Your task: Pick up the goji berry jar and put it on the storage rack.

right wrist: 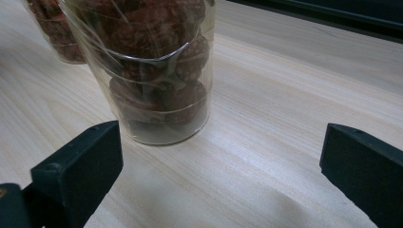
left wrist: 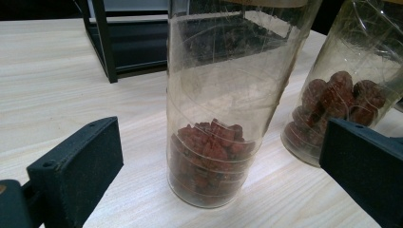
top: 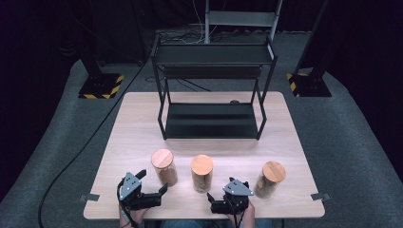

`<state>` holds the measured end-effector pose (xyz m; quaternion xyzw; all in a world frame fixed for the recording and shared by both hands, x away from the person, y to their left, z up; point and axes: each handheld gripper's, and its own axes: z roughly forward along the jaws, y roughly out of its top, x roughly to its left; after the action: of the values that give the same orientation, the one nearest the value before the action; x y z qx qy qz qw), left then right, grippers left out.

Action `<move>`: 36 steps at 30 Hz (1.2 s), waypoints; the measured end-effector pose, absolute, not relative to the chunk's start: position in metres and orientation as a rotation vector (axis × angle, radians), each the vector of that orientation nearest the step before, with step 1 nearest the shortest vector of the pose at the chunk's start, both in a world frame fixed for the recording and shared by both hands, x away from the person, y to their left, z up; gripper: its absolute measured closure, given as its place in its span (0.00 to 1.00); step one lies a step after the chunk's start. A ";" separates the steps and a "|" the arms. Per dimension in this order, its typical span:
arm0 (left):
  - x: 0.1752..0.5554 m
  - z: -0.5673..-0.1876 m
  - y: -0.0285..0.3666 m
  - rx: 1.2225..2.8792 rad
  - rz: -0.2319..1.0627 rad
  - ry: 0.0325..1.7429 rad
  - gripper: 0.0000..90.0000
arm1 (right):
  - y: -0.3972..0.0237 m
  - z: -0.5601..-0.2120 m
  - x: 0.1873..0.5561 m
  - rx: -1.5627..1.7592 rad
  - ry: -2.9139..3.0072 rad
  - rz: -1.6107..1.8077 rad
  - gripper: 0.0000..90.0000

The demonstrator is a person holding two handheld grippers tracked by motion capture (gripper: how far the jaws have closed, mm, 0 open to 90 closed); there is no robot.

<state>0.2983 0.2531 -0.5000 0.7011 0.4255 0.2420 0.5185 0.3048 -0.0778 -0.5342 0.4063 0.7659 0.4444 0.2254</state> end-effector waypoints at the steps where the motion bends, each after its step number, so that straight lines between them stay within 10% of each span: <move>1: 0.298 -0.499 0.253 1.680 0.583 1.020 0.00 | -0.078 -0.534 0.305 1.126 2.110 1.229 0.00; 36: 0.326 -0.505 0.234 1.688 0.641 1.008 0.00 | -0.080 -0.534 0.309 1.139 2.138 1.250 0.01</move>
<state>0.3260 0.2339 -0.5053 0.7015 0.4190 0.2664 0.5113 0.3088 -0.0800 -0.5343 0.4088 0.7675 0.4486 0.2063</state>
